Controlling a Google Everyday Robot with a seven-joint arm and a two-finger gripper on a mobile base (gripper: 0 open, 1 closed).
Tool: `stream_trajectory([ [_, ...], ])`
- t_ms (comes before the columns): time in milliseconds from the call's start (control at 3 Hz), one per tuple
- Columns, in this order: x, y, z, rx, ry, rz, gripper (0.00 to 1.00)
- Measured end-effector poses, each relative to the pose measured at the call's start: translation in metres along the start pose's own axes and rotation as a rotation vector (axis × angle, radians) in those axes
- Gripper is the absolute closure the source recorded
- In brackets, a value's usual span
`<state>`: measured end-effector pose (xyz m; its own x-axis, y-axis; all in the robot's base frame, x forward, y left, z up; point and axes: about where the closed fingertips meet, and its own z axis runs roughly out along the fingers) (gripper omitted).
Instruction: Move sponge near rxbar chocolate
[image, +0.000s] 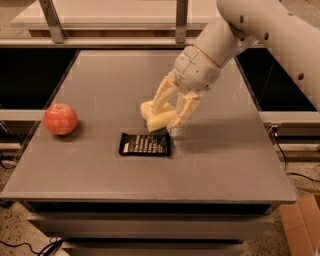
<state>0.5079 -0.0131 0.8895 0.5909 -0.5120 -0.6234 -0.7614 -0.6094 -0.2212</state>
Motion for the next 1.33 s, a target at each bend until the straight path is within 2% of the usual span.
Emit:
stream_trajectory([
  [667,0.0007,-0.0013,0.0023,-0.006,-0.007,-0.011,0.13],
  [1000,0.0012,-0.0012,0.0024,-0.007,-0.010,-0.013,0.00],
  [1333,0.0013,-0.0011,0.0030,-0.008,-0.017,-0.016,0.00],
])
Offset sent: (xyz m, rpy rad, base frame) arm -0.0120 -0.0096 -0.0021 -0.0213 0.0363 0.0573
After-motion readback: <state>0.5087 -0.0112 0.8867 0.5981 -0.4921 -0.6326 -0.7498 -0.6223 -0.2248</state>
